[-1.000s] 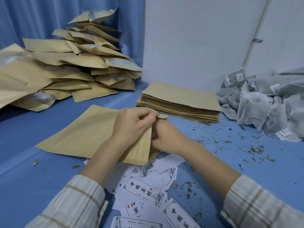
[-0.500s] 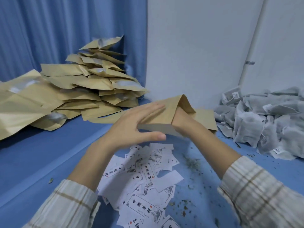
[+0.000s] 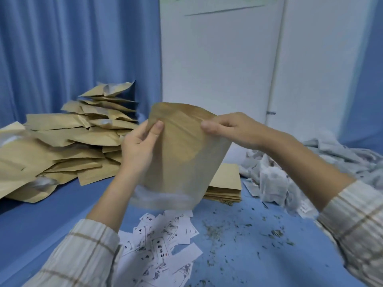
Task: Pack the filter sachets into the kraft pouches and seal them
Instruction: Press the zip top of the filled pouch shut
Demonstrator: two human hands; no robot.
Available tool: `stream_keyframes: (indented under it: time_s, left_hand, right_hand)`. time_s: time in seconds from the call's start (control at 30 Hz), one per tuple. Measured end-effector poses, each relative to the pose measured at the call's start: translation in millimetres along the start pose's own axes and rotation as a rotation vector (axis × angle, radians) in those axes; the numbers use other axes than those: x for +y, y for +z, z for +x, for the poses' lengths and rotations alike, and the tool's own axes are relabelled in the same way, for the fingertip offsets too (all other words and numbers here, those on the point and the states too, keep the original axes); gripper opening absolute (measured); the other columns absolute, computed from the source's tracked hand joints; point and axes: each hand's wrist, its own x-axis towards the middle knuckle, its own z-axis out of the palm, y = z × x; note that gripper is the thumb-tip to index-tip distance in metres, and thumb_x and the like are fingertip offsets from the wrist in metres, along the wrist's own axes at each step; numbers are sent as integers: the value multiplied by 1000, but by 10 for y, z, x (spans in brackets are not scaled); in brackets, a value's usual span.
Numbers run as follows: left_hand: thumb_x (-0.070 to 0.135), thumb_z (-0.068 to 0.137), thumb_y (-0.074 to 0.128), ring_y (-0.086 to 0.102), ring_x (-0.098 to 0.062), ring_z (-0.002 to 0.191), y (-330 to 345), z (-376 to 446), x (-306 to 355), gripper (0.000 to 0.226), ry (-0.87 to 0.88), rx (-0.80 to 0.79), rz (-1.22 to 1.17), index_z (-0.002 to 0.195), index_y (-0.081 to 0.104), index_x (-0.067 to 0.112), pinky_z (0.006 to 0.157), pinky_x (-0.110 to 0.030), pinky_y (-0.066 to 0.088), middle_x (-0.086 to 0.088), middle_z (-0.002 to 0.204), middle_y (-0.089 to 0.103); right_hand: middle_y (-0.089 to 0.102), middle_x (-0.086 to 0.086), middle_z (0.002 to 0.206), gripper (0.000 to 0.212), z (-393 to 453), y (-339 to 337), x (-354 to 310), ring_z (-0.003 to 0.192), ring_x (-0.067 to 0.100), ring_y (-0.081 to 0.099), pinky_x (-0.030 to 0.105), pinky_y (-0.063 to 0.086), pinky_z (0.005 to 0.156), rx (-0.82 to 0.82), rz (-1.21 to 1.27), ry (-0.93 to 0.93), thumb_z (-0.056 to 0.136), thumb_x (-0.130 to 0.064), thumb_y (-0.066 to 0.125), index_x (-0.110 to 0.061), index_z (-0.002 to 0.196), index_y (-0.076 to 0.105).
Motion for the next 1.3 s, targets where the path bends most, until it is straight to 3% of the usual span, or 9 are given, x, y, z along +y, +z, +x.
stream_keyframes:
  time_s: [0.17,0.33,0.43,0.57,0.83,0.97,1.1,1.23,1.3]
  left_hand:
    - [21,95,54,59,13,70,193,14,99,13,-58,-30,-101,89,66,25,65,-5,43,24,72,69]
    - [25,93,55,65,-5,91,306,-2,74,14,-196,-8,-239,95,69,24,86,-23,51,13,89,72]
    - [28,92,57,66,-1,91,285,41,52,13,-234,-8,-244,94,69,26,87,-23,50,15,90,73]
    - [36,88,60,62,-15,112,222,136,34,17,-316,-3,-297,100,69,27,105,-40,42,3,113,69]
    - [33,88,62,68,-11,95,244,38,-104,16,-447,-31,-320,95,72,23,88,-33,50,6,100,73]
    - [33,84,62,71,-16,89,215,-25,-128,25,-565,-107,-467,102,69,17,63,-26,56,-3,103,73]
    - [36,81,61,70,-18,93,223,-44,-160,35,-561,-173,-516,108,68,15,65,-26,56,-5,106,72]
    - [33,80,61,70,-16,92,196,-80,-186,28,-519,-234,-528,98,75,17,65,-23,55,-3,104,72]
    - [35,76,68,70,-18,92,177,-58,-167,31,-471,-274,-440,99,74,15,65,-24,55,-5,104,72]
  right_hand:
    - [43,-19,38,50,27,-202,-162,38,-3,42,11,29,41,-403,-380,80,66,-68,65,-24,53,43]
    - [67,-19,94,41,75,-219,-160,81,-5,61,17,44,74,-642,-215,273,84,-58,53,-27,107,65]
    - [60,-25,67,27,46,-279,-100,63,-12,54,11,38,61,-444,-273,130,81,-60,54,-34,77,59]
    - [34,-6,49,66,30,-439,15,47,9,31,26,25,49,48,-359,-83,49,-76,60,-14,53,37]
    - [52,-20,54,42,-18,-480,174,56,-5,48,16,31,55,-349,-370,203,79,-68,49,-31,60,51]
    - [45,-16,53,33,-91,-433,354,57,0,42,9,32,52,13,-313,-12,72,-52,70,-22,67,59]
    - [54,-17,109,41,-113,-339,487,108,3,38,21,30,96,304,-256,-82,54,-65,69,-28,71,68]
    - [47,-12,61,41,-150,-309,544,62,5,40,22,27,55,156,0,122,50,-62,76,-24,58,62]
    - [44,-11,51,32,-161,-262,579,53,4,36,21,24,50,139,-1,126,53,-55,79,-27,54,64]
